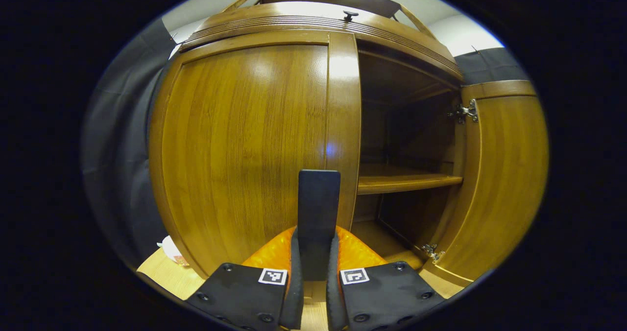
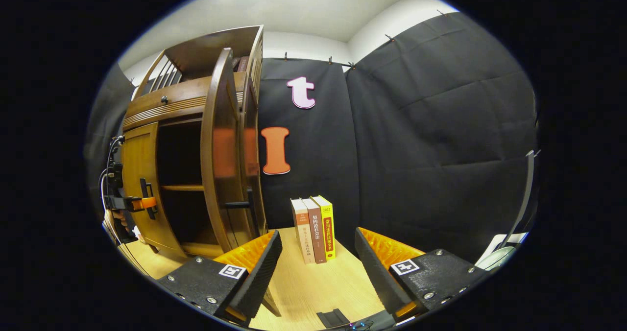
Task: Open the right door of the double-door shoe cabinet with the right hand, and open the left door with the left hand.
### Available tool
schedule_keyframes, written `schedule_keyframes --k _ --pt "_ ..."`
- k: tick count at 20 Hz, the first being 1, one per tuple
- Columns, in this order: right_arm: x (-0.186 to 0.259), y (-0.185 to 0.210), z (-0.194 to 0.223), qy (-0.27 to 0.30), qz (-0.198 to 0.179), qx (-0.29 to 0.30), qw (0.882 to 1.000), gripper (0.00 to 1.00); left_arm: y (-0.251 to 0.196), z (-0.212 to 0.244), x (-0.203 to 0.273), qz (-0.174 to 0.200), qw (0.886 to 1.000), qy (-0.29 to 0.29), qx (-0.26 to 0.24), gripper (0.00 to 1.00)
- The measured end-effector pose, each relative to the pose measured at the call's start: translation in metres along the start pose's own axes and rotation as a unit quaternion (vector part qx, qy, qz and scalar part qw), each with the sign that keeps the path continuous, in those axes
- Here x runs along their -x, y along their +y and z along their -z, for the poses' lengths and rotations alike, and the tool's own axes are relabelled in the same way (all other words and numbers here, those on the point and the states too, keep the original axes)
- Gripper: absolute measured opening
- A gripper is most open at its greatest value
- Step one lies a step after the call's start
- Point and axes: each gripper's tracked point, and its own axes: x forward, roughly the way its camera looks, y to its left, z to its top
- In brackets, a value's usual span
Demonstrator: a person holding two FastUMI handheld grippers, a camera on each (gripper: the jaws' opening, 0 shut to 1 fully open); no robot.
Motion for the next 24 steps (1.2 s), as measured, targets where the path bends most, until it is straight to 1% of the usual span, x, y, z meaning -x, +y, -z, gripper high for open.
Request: schedule_keyframes --k 1,2,3,6,11,17,24 --pt "0.003 0.003 -0.004 -0.003 0.0 0.001 1.0 0.92 0.0 0.001 0.009 0.009 1.0 0.002 0.0 0.26" --pt "0.008 0.005 -0.006 -0.006 -0.002 0.001 1.0 0.99 0.001 0.0 0.018 0.017 1.0 0.002 -0.001 0.26" --pt "0.012 0.008 -0.009 -0.007 -0.003 -0.001 1.0 0.92 0.003 0.0 0.03 0.023 1.0 0.003 0.0 0.26" --pt "0.02 0.018 -0.013 -0.01 -0.007 -0.007 1.0 0.92 0.013 0.0 0.063 0.032 0.999 0.005 -0.004 0.26" --pt "0.031 0.037 -0.012 -0.009 -0.017 -0.009 1.0 0.92 0.036 -0.001 0.116 0.033 0.999 0.002 -0.003 0.25" --pt "0.038 0.06 -0.01 -0.009 -0.036 -0.01 0.999 0.91 0.069 0.0 0.156 0.017 1.0 0.007 -0.008 0.24" --pt "0.044 0.076 -0.014 -0.012 -0.051 -0.015 0.999 0.91 0.09 0.0 0.176 -0.01 1.0 0.005 -0.013 0.25"
